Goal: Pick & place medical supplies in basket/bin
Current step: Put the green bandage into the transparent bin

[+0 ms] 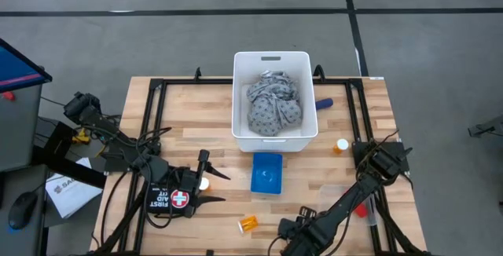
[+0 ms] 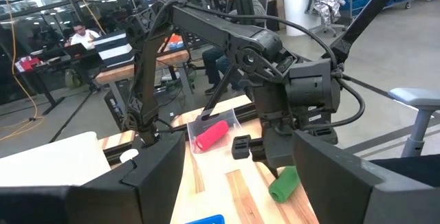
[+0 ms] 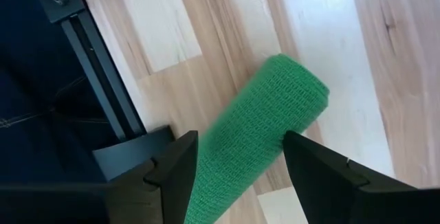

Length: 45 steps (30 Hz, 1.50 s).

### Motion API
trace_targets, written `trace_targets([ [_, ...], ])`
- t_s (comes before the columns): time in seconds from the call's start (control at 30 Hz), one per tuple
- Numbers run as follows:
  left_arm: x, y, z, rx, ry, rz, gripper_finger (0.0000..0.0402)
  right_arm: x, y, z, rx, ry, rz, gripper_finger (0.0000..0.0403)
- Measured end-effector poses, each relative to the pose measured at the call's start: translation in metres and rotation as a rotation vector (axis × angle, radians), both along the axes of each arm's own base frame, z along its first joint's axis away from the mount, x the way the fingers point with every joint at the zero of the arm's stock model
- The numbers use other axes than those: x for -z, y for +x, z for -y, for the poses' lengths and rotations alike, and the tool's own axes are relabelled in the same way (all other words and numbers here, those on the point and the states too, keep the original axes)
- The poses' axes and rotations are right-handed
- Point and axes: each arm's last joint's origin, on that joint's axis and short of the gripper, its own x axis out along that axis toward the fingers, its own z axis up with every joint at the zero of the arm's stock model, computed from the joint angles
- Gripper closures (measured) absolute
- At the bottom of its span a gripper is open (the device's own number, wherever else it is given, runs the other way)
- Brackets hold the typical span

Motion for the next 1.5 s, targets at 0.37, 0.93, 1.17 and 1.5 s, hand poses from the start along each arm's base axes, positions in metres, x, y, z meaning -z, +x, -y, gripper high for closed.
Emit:
trace_targets([
  [0.37, 0.000, 0.000, 0.000, 0.000, 0.000, 0.000, 0.0143, 0.001, 0.009, 0.007, 0.000, 0.026, -0.015, 0.0169],
  [0.93, 0.001, 0.000, 0.000, -0.001, 0.001, -0.006, 0.0143, 0.026, 0.014, 0.016, -0.012, -0.014, -0.133, 0.0166],
  [1.17, 0.001, 0.000, 0.000, -0.001, 0.001, -0.006, 0.0143, 0.026, 0.012, 0.018, -0.008, -0.028, -0.152, 0.0195],
  [1.5, 0.001, 0.000, 0.000, -0.001, 0.001, -0.006, 0.0143, 0.024, 0.010, 0.019, -0.019, -0.035, -0.171, 0.0242],
])
